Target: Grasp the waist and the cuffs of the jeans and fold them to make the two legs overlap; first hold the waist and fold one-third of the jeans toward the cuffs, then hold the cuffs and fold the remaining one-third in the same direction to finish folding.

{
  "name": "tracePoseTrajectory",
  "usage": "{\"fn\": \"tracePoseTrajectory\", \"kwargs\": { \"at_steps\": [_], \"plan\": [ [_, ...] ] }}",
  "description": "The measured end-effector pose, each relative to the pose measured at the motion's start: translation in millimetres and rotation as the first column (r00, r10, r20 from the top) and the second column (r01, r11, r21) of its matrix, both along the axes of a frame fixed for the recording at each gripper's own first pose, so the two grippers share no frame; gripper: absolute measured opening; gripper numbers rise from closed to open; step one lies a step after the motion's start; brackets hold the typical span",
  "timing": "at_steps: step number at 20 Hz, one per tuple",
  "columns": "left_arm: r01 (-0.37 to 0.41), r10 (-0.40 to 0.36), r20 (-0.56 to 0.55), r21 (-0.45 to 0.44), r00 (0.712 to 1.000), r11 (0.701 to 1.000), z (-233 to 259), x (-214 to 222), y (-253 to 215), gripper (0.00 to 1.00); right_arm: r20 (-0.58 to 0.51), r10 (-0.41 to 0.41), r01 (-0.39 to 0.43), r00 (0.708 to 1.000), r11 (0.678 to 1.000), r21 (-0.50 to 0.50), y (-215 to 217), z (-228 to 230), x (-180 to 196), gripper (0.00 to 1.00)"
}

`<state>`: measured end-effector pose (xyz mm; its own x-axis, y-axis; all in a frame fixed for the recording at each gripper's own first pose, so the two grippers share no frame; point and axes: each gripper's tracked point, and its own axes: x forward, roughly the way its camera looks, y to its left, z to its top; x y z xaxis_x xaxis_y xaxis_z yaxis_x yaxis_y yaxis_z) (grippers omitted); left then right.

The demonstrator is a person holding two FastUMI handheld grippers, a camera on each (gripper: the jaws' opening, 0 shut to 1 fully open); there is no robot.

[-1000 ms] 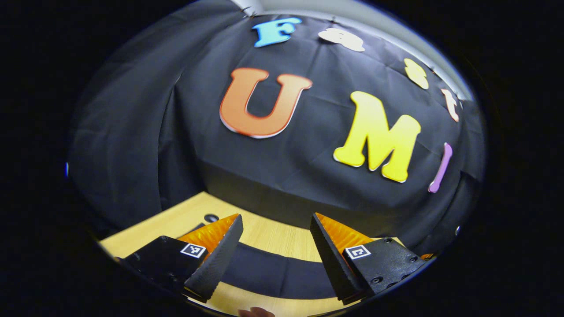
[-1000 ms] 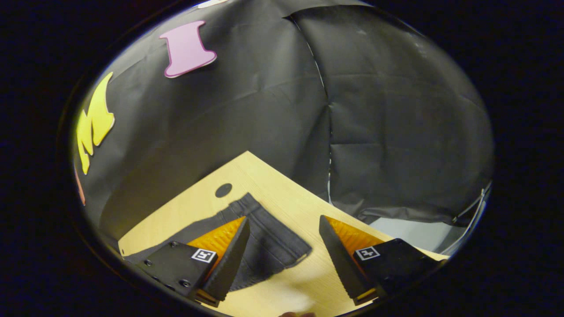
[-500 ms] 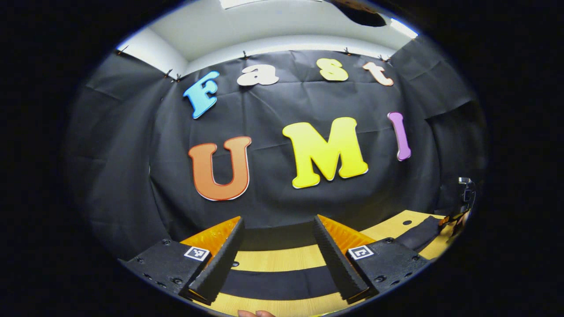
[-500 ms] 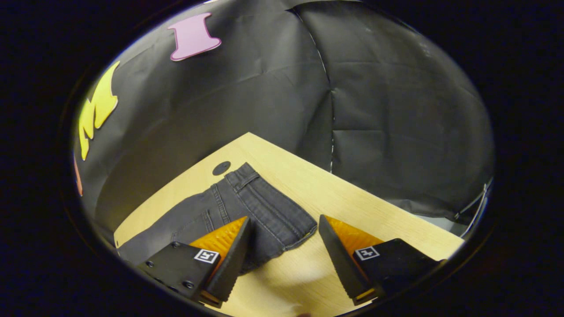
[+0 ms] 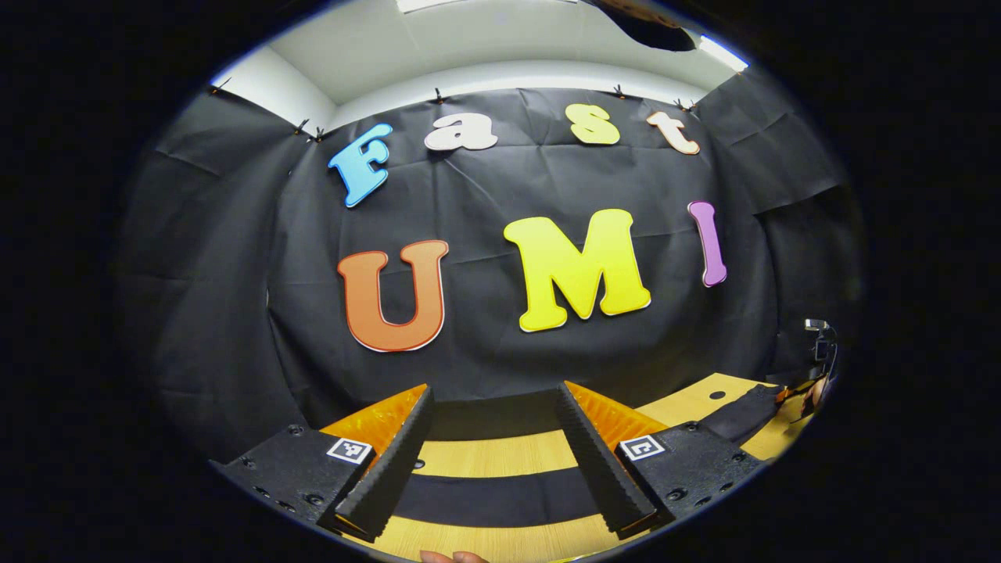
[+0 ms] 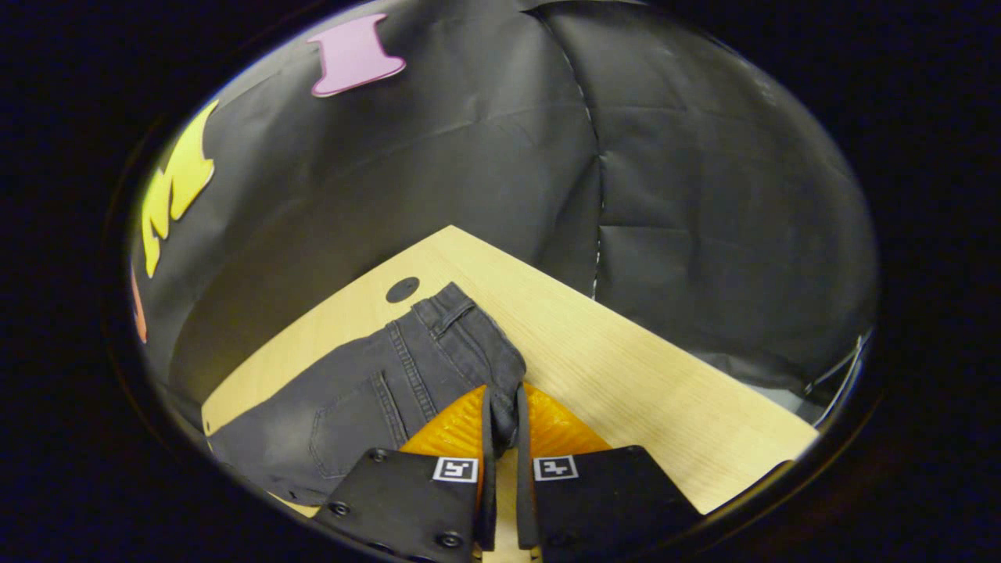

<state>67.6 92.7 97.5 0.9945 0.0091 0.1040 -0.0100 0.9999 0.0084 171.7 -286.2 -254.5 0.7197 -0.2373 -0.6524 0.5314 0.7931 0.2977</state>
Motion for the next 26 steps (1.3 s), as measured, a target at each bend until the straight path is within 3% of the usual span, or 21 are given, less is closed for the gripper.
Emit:
{"fn": "tracePoseTrajectory", "kwargs": {
  "at_steps": [7,11,12,13,16,19,24,25,26],
  "plan": [
    [-0.05,0.048,-0.04,-0.048,0.998,0.998,-18.5,-3.4,30.7,0.99,0.182,0.101,-0.086,0.978,0.992,-0.092,33.1,94.8,5.1,0.11],
    [-0.072,0.068,-0.056,-0.079,0.996,0.994,-28.4,-5.6,43.5,0.99,0.303,0.227,-0.198,0.926,0.972,-0.122,109.9,160.8,28.3,0.14],
    [-0.078,0.073,-0.059,-0.084,0.996,0.993,-30.7,-6.0,46.2,0.99,0.324,0.262,-0.234,0.909,0.964,-0.122,132.7,171.0,31.1,0.07],
    [-0.084,0.079,-0.062,-0.085,0.995,0.993,-32.5,-7.2,49.5,0.99,0.342,0.297,-0.272,0.891,0.955,-0.119,158.8,178.8,33.9,0.11],
    [-0.103,0.096,-0.078,-0.085,0.992,0.991,-40.3,-11.9,62.2,0.99,0.368,0.397,-0.375,0.841,0.917,-0.134,234.0,188.0,45.6,0.14],
    [-0.127,0.12,-0.086,-0.081,0.989,0.989,-45.4,-20.0,76.2,0.99,0.37,0.473,-0.45,0.799,0.88,-0.153,295.9,184.6,48.4,0.11],
    [-0.177,0.168,-0.106,-0.08,0.98,0.981,-56.5,-31.0,104.1,0.99,0.342,0.556,-0.548,0.757,0.826,-0.13,380.9,157.0,49.7,0.1],
    [-0.187,0.178,-0.11,-0.084,0.978,0.979,-58.7,-33.0,110.3,0.94,0.337,0.568,-0.563,0.751,0.817,-0.123,397.0,151.5,49.8,0.11],
    [-0.195,0.185,-0.114,-0.086,0.976,0.977,-61.4,-35.1,114.8,0.94,0.33,0.578,-0.575,0.746,0.81,-0.118,409.2,145.7,49.8,0.15]
  ]
}}
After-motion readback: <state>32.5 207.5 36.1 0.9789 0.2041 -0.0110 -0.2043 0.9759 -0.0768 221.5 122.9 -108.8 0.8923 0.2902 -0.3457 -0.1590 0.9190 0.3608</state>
